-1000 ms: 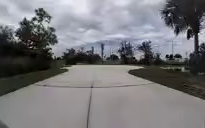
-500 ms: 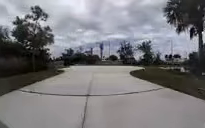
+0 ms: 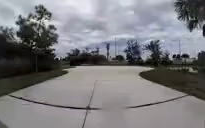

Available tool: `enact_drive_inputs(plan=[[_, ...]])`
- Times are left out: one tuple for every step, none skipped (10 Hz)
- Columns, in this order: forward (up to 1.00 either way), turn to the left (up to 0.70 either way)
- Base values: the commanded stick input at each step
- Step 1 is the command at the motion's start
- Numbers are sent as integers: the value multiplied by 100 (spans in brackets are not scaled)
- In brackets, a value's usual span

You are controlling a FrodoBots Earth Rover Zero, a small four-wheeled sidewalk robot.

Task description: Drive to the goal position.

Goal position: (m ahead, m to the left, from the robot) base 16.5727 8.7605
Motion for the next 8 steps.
enact_drive_inputs(plan=[[85,0],[85,0],[85,0],[85,0],[85,0],[85,0],[85,0],[85,0]])
